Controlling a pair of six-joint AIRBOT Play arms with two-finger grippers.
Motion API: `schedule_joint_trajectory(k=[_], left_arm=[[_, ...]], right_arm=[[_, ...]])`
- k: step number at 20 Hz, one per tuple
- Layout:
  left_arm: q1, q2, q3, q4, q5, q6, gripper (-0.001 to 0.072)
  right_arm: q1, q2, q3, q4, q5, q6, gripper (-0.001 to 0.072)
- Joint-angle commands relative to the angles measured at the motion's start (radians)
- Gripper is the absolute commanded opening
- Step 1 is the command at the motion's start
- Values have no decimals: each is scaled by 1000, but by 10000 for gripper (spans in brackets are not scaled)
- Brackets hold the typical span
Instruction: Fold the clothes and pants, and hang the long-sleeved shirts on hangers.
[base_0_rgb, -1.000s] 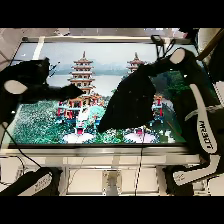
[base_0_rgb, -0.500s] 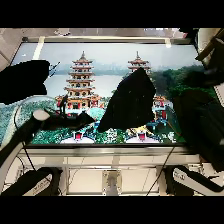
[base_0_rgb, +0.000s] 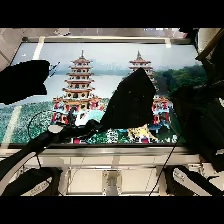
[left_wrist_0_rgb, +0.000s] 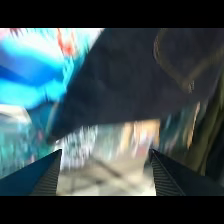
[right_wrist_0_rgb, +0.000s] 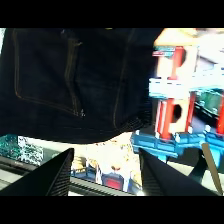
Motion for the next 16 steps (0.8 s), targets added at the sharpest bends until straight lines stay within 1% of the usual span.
schedule_joint_trajectory(k=[1,8,10,12,13,15,16], left_arm=[[-23,-49,-5,-92,101,-3,579],[-23,-101,43,-96,80,-3,575],[-23,-101,53,-95,74,-2,438],[-23,-101,53,-95,43,-2,437],[-22,-101,53,-92,2,5,437],[-12,-100,53,-48,-77,36,437],[1,-100,53,0,-102,36,437]], right_arm=[[23,-4,-10,12,-13,-18,443],[23,-4,-10,9,-13,-18,443],[23,-4,-10,8,-13,-18,442],[23,-4,-10,8,-13,-18,442],[22,-4,-10,8,-12,-18,443],[23,-4,-10,6,-12,-18,442],[23,-4,-10,6,-12,-19,443]])
